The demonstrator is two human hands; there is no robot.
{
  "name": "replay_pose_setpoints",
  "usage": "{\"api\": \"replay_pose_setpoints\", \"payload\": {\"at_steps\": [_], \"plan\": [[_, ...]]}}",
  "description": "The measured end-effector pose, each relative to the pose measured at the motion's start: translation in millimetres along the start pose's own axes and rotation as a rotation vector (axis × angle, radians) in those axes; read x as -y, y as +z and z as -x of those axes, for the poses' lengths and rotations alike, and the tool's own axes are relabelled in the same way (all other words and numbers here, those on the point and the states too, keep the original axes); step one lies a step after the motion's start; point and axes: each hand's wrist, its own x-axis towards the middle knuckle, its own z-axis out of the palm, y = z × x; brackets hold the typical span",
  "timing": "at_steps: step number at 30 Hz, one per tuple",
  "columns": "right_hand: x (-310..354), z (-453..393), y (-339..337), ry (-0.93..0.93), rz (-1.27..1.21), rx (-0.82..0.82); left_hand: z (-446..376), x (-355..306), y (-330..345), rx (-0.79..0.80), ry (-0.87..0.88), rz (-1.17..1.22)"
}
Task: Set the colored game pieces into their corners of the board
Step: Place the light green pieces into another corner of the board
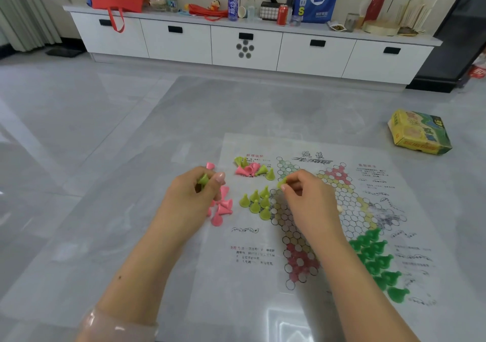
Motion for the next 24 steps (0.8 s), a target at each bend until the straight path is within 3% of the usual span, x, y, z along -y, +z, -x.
{"api": "replay_pose_setpoints", "payload": {"at_steps": [11, 24], "plan": [[-1.5, -3.9, 17.0, -0.021, 0.189, -0.021, -1.4, 0.7, -8.1, 0.028, -0.003, 0.075], [-2.7, -4.5, 22.3, -0.035, 0.204, -0.024, -4.4, 4.7, -5.0, 0.036, -0.009, 0.078]]}}
